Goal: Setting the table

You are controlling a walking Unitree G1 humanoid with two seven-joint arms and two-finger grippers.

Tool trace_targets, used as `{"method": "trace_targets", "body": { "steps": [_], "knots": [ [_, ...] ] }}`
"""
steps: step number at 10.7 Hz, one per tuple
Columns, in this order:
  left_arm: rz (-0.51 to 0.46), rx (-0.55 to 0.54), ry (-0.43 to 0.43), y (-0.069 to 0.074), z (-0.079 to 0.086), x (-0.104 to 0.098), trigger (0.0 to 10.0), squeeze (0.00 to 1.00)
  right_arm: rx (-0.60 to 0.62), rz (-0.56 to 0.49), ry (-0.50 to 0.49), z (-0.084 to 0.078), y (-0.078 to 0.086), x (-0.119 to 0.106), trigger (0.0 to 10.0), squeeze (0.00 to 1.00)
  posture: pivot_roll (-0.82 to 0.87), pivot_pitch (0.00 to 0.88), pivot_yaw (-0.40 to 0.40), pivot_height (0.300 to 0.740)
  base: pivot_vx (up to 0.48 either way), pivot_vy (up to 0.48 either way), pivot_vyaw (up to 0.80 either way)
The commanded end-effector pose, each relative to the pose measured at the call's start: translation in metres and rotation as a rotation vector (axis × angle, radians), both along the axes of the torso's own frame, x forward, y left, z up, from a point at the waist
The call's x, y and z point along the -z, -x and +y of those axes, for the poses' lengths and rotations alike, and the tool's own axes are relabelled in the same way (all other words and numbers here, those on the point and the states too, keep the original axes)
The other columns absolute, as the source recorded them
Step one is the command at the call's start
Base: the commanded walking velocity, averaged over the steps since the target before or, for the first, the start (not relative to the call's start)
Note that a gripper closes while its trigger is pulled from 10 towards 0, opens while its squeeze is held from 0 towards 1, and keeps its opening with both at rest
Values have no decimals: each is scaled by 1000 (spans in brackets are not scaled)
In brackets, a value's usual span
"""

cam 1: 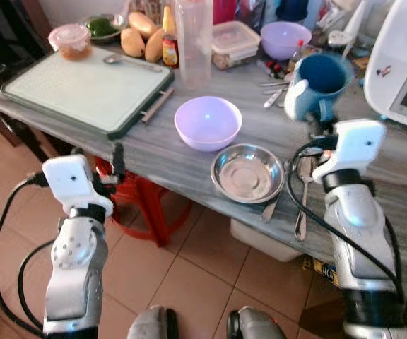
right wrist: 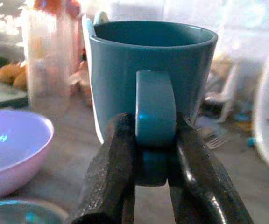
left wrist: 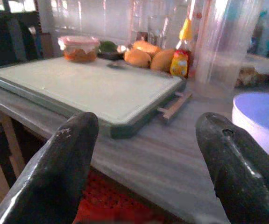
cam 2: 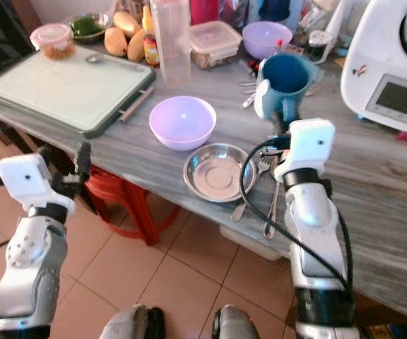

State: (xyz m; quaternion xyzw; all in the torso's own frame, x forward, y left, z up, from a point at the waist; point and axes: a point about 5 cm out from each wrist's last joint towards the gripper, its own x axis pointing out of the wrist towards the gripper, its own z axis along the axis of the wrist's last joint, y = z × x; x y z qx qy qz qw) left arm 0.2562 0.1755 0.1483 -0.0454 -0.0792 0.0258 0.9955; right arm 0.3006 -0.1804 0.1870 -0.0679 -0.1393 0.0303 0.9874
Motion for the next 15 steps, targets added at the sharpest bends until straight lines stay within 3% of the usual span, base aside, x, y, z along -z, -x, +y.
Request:
{"method": "trace_targets", "body": {
  "steps": [1,4,6,9,15],
  "knots": [
    [-1,-3,-19,3,2,-3,10000,0,-29,-13,9,2,-3,-5,10000,0,-12,200,22,740,0,0,0],
    [6,-14,-25,7,5,-4,10000,0,-48,40,-36,-1,-23,1,10000,0,7,215,25,740,0,0,0],
    [2,3,-30,4,4,-6,10000,0,-86,52,-44,5,-28,4,10000,0,15,205,39,740,0,0,0],
    [0,5,-38,3,5,-8,10000,0,-116,94,-44,12,-23,19,10000,0,17,203,37,740,0,0,0],
    [6,2,-27,1,0,-8,10000,0,-43,131,-28,5,-11,30,10000,0,5,215,32,740,0,0,0]
  ]
}}
